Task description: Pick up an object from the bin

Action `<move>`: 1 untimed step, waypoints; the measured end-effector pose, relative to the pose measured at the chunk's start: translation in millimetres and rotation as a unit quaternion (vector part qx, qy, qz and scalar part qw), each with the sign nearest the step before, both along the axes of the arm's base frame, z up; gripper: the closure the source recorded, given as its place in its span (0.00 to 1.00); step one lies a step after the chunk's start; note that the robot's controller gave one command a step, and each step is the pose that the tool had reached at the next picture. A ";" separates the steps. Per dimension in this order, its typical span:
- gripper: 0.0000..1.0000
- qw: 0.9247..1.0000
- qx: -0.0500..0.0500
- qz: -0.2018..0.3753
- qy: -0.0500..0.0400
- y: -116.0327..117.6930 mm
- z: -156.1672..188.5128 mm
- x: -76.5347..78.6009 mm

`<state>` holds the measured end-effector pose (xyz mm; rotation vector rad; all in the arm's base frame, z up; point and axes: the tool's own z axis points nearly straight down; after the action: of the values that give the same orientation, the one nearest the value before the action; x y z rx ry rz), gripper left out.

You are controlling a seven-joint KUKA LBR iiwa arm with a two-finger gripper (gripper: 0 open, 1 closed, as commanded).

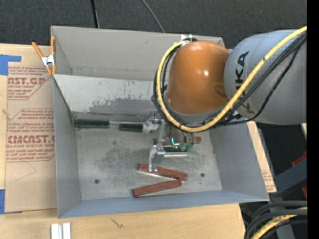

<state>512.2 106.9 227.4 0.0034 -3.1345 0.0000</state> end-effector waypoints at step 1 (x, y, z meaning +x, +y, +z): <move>0.00 1.000 0.001 -0.001 -0.004 -0.7 4.5 1.7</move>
Offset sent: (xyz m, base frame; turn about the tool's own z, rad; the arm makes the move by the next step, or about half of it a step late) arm -0.0270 -0.0700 -0.1574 -0.2105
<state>513.8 106.2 231.9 0.0002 -3.1426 -0.0017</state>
